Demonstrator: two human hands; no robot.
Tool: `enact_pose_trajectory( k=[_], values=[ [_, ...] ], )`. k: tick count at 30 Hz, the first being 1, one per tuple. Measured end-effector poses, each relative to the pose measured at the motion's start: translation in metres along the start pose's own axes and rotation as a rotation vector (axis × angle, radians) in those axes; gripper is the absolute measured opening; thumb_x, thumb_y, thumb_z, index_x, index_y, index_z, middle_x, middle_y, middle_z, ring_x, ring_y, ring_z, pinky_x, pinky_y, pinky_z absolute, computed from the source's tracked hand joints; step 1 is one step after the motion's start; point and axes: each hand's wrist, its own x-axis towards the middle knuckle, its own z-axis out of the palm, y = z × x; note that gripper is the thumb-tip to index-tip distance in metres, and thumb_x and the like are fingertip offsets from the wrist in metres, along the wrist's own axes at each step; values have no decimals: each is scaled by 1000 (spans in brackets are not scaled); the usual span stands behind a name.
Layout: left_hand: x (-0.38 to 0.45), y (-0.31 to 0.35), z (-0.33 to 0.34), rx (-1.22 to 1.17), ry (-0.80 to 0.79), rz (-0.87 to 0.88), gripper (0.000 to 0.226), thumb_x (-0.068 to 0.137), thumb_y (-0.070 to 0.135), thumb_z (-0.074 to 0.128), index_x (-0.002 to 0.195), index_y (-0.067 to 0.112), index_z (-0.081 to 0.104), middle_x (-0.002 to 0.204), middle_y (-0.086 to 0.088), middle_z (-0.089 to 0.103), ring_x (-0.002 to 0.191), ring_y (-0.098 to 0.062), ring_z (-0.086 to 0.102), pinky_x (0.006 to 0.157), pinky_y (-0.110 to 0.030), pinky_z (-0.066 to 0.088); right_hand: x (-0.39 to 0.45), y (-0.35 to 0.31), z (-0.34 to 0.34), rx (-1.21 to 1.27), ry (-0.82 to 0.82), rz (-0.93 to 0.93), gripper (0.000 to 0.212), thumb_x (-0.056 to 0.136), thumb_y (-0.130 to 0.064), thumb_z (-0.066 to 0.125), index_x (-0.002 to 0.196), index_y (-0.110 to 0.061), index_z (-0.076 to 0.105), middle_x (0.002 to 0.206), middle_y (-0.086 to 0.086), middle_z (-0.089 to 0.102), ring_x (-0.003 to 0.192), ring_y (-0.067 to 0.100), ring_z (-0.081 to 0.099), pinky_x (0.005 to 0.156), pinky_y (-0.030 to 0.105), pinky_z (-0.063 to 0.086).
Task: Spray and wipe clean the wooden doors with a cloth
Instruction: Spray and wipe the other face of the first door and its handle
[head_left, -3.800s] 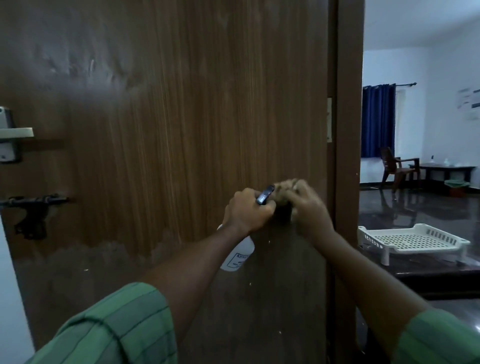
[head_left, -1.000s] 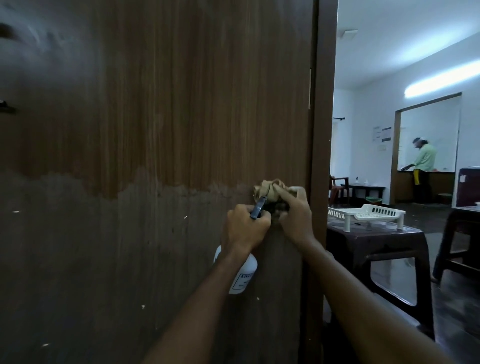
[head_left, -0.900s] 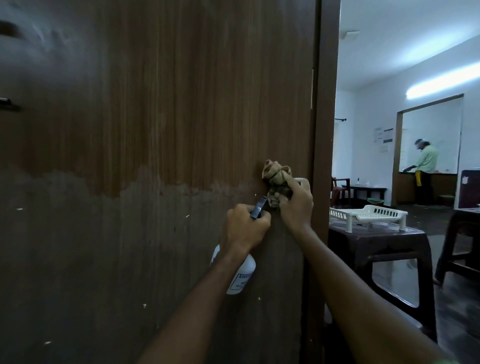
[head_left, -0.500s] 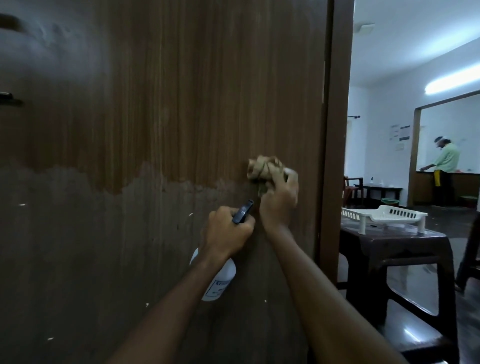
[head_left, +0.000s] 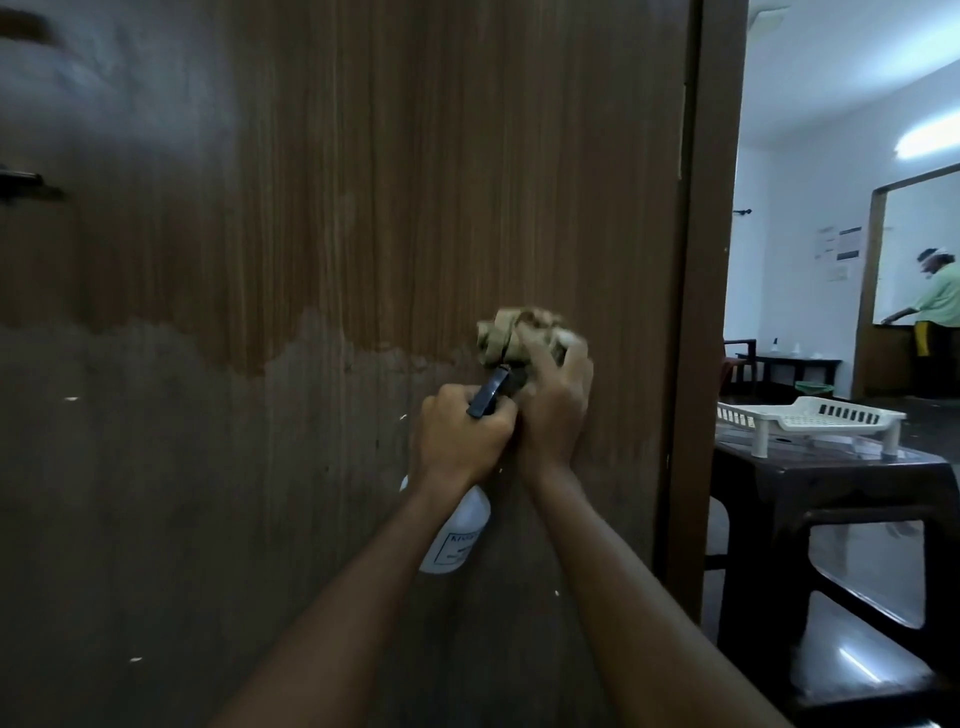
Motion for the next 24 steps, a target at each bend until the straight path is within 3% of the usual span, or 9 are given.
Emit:
enact_pose_trajectory(
  k=[3,5,8,12,17,19,24],
  values=[
    [-2,1,-10,-3,30,-29,39,84,34,64,59,4,58,50,-6,57,45,-26,51,47,-39,41,-86,19,-7,-22,-177,-166,45,96,-8,68,137,-25,62,143,7,53,112,23,52,78,32,56],
    [-6,7,-23,30,20,-22,39,85,32,64,56,7,55,47,-1,51,43,-18,46,47,-36,38,-96,25,-12,-5,-253,-253,44,94,-4,61,133,-24,63,142,10,55,108,27,54,74,33,56],
    [-7,10,-45,84,18,-15,39,86,33,65,58,6,61,52,-11,60,45,-30,52,46,-38,39,-29,-8,-7,60,-182,-136,42,92,-1,53,124,-21,70,131,9,55,105,25,53,75,34,54],
    [-11,7,-74,163,20,-22,35,88,28,67,61,6,64,56,-11,63,47,-28,57,47,-41,42,-7,-43,4,80,-90,14,50,91,8,54,130,-20,69,130,10,50,107,24,52,77,32,54],
    [-15,11,-98,175,10,-38,39,81,44,59,50,21,50,42,8,49,37,-6,41,47,-30,35,-97,-29,-6,8,-264,-231,52,88,3,54,131,-22,68,136,16,51,106,30,53,70,36,59],
    [-13,8,-103,187,3,-51,39,79,47,59,51,20,52,44,8,50,40,-9,44,48,-31,37,-58,-44,-2,64,-208,-157,46,91,-2,47,126,-21,70,130,12,52,104,26,53,72,32,54],
    [-18,2,-104,236,-53,-97,35,76,49,58,62,17,62,56,0,61,51,-20,57,57,-46,55,7,-81,4,135,-90,105,49,84,10,52,121,-18,71,119,3,49,102,17,51,76,15,38]
  ],
)
